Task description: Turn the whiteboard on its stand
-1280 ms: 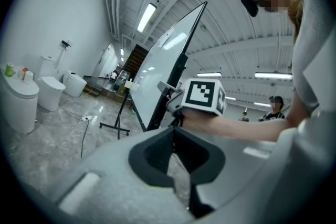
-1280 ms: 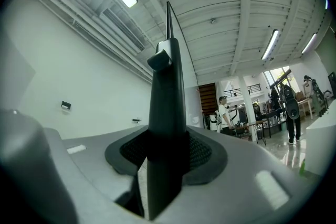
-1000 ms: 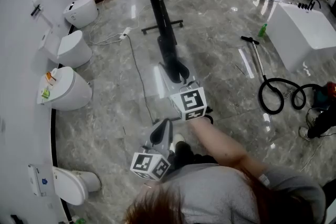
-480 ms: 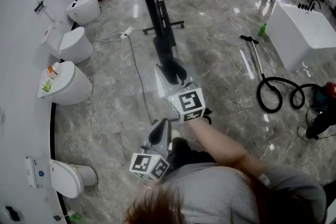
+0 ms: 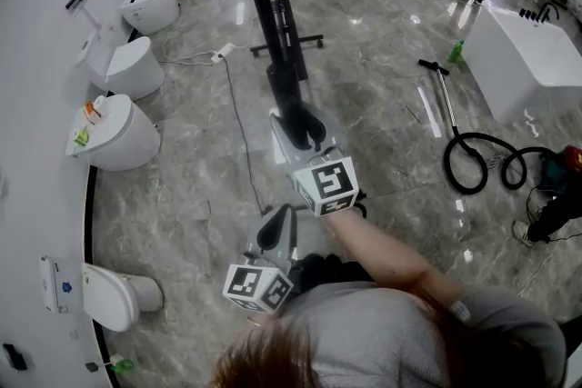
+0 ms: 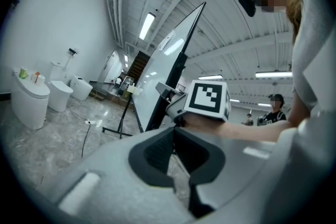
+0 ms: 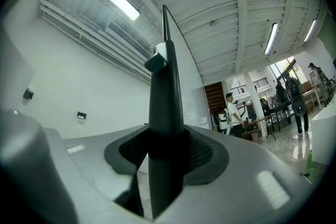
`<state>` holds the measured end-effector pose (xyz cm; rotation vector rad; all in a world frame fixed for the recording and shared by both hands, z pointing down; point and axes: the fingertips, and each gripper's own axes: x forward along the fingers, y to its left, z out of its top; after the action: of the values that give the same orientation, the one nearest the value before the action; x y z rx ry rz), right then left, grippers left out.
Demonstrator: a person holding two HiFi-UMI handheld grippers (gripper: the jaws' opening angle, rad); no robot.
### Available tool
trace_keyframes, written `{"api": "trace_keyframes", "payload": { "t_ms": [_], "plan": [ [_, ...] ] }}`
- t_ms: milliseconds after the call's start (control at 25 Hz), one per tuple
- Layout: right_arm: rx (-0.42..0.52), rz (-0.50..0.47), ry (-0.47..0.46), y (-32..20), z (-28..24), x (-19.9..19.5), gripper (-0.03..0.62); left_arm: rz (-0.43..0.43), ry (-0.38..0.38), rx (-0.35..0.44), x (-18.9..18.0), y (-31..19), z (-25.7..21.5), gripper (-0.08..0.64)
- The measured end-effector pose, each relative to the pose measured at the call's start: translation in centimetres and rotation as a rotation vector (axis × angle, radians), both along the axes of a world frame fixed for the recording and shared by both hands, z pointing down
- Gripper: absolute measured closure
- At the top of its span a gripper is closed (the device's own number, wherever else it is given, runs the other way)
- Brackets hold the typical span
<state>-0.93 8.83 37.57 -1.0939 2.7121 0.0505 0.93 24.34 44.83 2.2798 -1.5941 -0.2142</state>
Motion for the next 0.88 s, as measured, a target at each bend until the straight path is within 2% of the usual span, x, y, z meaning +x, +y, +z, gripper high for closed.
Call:
{"api": "trace_keyframes", "payload": {
  "t_ms": [320, 880],
  "plan": [
    [-0.01, -0.012, 0.026, 1.6, 0.5, 1.0, 0.426, 0.041, -0.011, -0.011, 1.9, 1.8, 0.6, 0.565],
    [0.009, 0.031, 0.024, 4.2, 0.0, 1.8, 0.426, 0.008, 0.002, -0.061, -0.2, 7.1, 1.4, 0.565]
  ]
}}
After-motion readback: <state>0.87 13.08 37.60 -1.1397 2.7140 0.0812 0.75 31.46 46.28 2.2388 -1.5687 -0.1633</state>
